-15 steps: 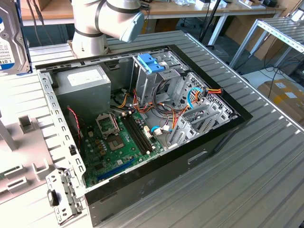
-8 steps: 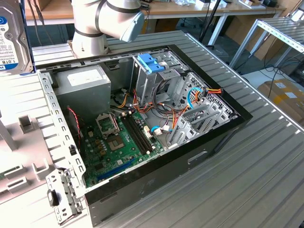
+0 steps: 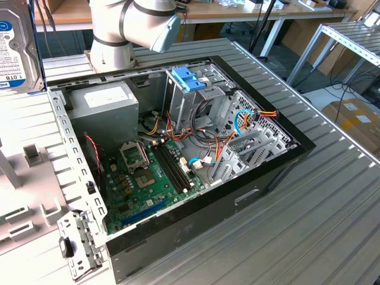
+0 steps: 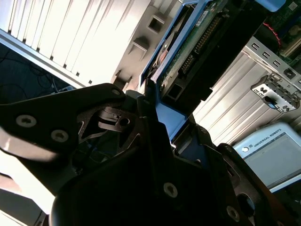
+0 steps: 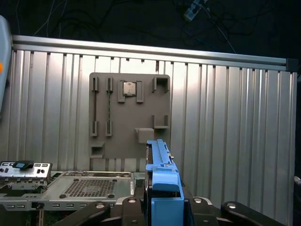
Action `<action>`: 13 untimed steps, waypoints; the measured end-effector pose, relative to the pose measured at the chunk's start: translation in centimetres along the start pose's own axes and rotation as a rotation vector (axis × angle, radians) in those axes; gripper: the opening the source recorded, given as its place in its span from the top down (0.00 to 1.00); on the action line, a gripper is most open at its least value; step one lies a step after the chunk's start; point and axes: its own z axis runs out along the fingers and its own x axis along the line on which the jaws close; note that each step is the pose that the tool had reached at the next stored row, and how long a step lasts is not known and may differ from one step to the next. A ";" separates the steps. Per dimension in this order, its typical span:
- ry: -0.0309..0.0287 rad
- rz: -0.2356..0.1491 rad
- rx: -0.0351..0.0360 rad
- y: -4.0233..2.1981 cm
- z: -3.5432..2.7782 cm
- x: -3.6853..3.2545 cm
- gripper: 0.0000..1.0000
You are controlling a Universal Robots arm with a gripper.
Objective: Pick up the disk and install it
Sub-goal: 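Pick up the disk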
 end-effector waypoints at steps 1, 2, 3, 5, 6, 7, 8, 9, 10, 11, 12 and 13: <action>0.0000 0.000 0.0000 -0.04 0.00 0.01 0.63; 0.0001 0.000 0.0000 -0.10 0.01 0.02 0.63; 0.0001 0.000 0.0000 -0.13 0.01 0.03 0.63; 0.0001 0.000 0.0000 -0.25 0.02 0.05 0.63; 0.0001 0.000 -0.0001 -0.29 0.02 0.05 0.63; 0.0001 0.000 -0.0001 -0.35 0.03 0.06 0.63; 0.0001 0.000 0.0000 -0.39 0.04 0.07 0.63; 0.0001 0.000 -0.0001 -0.45 0.04 0.08 0.63; 0.0000 0.000 -0.0001 -0.57 0.05 0.09 0.63; 0.0001 0.000 -0.0001 -0.63 0.06 0.09 0.63; 0.0001 0.000 0.0000 -0.70 0.07 0.10 0.63; 0.0001 0.000 -0.0001 -0.76 0.07 0.11 0.63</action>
